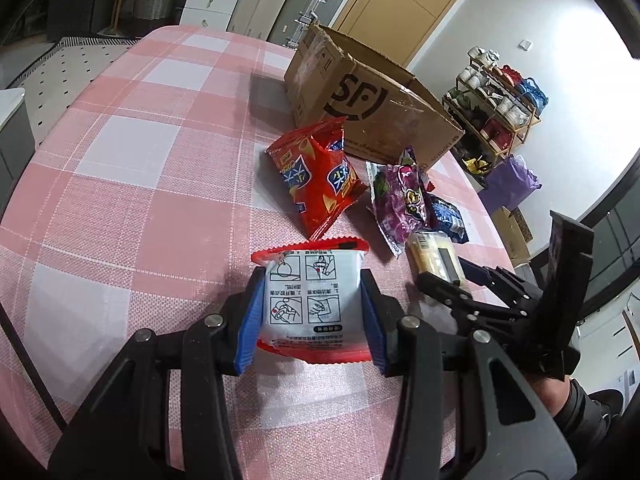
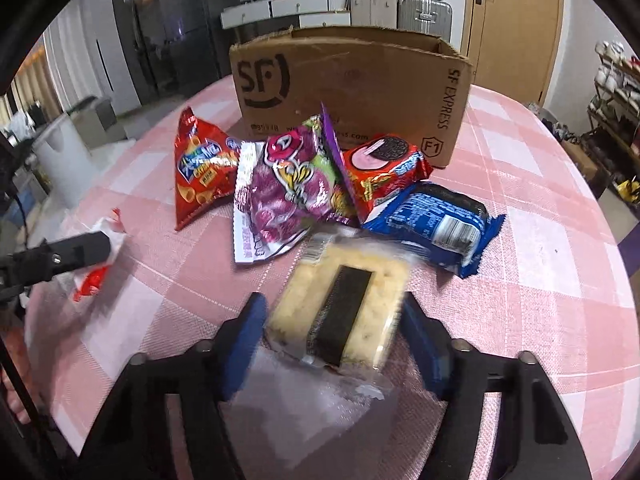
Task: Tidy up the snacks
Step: 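Hold the white bag in the left gripper while the right gripper grasps the cracker pack, then carry both packs over the cardboard box and lower them inside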
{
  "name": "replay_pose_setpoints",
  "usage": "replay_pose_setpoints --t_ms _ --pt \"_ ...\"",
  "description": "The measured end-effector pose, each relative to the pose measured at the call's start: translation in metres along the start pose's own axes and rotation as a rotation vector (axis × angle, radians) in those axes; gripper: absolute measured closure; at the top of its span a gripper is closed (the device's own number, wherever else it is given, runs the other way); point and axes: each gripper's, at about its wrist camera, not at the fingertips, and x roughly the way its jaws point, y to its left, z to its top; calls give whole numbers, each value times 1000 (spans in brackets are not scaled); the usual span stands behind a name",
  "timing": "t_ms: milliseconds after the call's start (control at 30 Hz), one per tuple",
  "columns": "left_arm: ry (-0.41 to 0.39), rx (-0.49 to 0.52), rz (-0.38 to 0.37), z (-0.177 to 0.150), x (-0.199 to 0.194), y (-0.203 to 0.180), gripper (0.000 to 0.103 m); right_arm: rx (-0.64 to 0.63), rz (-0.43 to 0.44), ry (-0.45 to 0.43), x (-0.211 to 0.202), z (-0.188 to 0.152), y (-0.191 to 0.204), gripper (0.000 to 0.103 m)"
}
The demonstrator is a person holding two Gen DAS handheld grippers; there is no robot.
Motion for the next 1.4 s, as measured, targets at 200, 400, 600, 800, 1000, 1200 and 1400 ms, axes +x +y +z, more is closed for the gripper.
replay_pose_setpoints --t_ms 200,400,600,800,1000,1200,1400 --pt "9 9 6 -1 2 -5 62 28 55 -17 -11 -9 -17 38" --pt "5 31 15 1 0 -15 62 74 104 -51 -27 -14 -31 38" --pt "-2 64 29 5 -4 -27 62 95 136 -100 -46 -10 -36 38" --pt "-17 105 44 13 -10 -38 62 87 173 -145 -70 -5 -34 38" --pt "-28 150 43 29 -15 -52 62 81 214 -195 -91 10 -34 38" --pt "-16 141 -7 54 -16 -58 62 100 261 -233 -104 24 -41 38" --pt "-42 168 1 76 -25 -68 62 97 286 -261 -111 39 -47 38"
